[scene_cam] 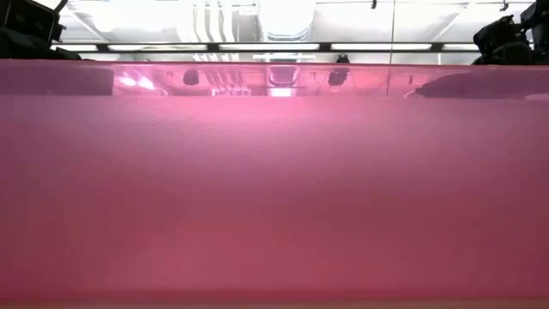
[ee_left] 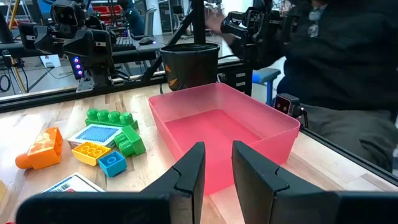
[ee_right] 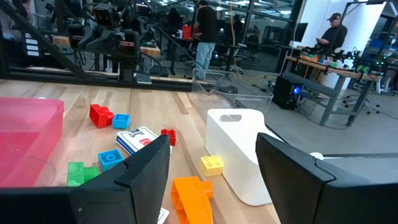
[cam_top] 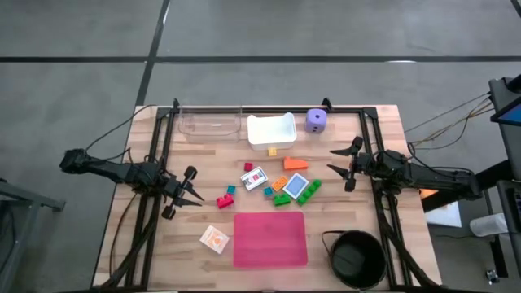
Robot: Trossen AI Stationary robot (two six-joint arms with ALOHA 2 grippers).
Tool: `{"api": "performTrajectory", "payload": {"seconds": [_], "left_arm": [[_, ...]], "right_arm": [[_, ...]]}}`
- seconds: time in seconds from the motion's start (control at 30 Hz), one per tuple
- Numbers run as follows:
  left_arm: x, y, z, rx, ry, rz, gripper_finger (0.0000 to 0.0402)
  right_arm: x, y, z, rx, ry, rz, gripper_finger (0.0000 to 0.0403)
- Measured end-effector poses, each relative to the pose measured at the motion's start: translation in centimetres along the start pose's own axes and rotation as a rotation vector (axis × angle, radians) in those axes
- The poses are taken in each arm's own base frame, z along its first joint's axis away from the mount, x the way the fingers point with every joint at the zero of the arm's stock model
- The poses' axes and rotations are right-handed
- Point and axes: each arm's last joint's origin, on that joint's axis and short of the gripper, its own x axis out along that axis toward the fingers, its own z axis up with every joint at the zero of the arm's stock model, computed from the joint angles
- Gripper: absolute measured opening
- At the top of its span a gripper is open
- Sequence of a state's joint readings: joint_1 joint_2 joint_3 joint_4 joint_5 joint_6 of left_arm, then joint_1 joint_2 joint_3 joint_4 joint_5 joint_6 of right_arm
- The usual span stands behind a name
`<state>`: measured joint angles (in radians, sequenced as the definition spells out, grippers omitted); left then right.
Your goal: Pick & Place Toys
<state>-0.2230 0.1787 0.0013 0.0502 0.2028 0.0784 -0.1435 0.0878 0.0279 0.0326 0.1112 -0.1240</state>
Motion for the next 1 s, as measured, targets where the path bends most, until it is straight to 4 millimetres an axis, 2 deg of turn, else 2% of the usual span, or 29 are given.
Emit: {"api": "performTrajectory", "payload": {"seconds": [0.3, 0.6, 1.0], "left_arm": [[0.0, 0.1, 0.1, 0.036, -0.008, 0.019, 0.0082], [-0.1, 0.4, 1.5, 0.106, -0.142, 0.113, 0.0082], [-0.1, 0.4, 1.5, 0.103, -0.148, 0.117, 0.0082]], "right_arm": [[0.0, 0.0, 0.0, 0.000, 0.000, 0.000, 0.0236], [0.0, 0.0, 0.0, 0.000, 0.000, 0.000, 0.0236], [0.0, 0.0, 0.0, 0.000, 0.000, 0.000, 0.0236]]}}
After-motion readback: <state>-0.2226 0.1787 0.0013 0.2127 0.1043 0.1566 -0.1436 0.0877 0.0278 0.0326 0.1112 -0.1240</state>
